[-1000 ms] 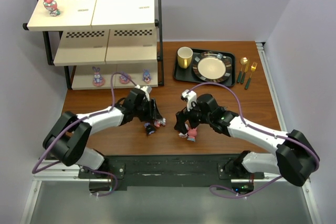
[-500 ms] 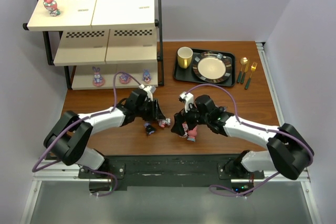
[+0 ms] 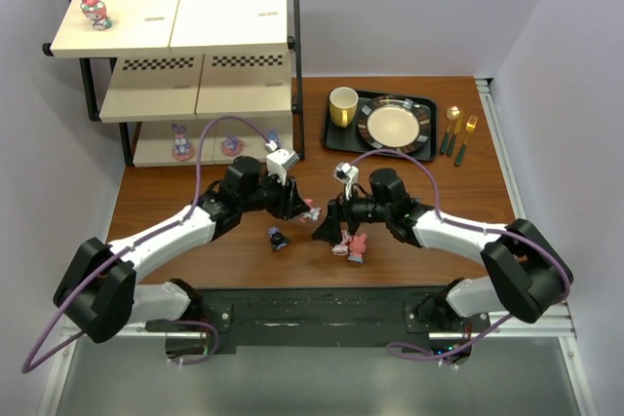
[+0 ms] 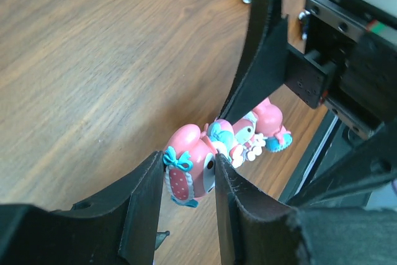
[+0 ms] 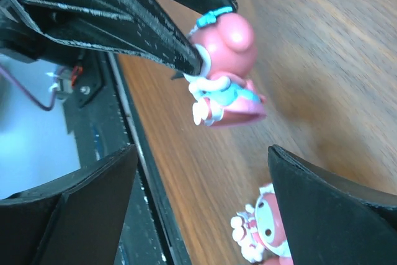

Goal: Place and organize the plastic toys onto the shelf

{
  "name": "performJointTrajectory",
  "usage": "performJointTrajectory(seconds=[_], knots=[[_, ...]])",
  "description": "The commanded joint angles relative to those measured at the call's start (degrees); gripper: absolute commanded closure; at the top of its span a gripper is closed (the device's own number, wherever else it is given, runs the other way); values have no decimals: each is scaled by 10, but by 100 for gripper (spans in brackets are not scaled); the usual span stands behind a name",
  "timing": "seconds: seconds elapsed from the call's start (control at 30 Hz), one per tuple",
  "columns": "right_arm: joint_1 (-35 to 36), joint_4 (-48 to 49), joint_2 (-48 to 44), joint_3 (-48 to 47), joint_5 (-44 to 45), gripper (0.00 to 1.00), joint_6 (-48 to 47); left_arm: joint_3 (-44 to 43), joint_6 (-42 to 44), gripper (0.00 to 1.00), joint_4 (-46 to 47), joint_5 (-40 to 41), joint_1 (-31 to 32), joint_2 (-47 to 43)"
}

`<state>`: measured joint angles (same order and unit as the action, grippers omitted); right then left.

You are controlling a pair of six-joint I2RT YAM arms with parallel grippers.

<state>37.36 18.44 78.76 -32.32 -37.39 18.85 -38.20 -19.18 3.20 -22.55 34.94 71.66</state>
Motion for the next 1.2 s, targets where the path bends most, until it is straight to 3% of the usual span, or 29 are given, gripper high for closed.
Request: performJointTrajectory(seconds=[0.0,0.37,0.57,0.67,0.7,0.77,0.8,0.97,1.0,1.07,1.1,1.17], knots=[[-10,54,8,-11,-62,14,13,-26,77,100,-3,-37,6,-29],[-16,61,30,-35,-94,29,13,-31,118,100,-6,-76,21,-47],[-16,44,33,-48,-102,45,8,-44,136,100,-21,-69,31,-40],[-15,49,33,-47,-108,62,6,-49,140,100,-23,-68,34,-40],[-15,50,32,-46,-110,73,7,-51,140,100,-24,-67,34,-39],[-15,52,31,-45,-109,85,7,-53,138,100,-26,-65,35,-41],[-16,52,26,-45,-107,98,6,-57,137,99,-28,-62,35,-42],[-11,52,6,-43,-81,100,-14,-66,94,73,-30,-20,36,-50],[-8,52,1,-44,-58,100,-19,-77,82,61,-49,-8,36,-53],[8,51,-13,-44,-29,100,-41,-88,25,48,-66,45,35,-63],[15,51,-18,-46,15,100,-49,-94,1,35,-70,65,36,-69],[38,63,-26,-47,61,100,-72,-104,-88,23,-99,139,36,-89]])
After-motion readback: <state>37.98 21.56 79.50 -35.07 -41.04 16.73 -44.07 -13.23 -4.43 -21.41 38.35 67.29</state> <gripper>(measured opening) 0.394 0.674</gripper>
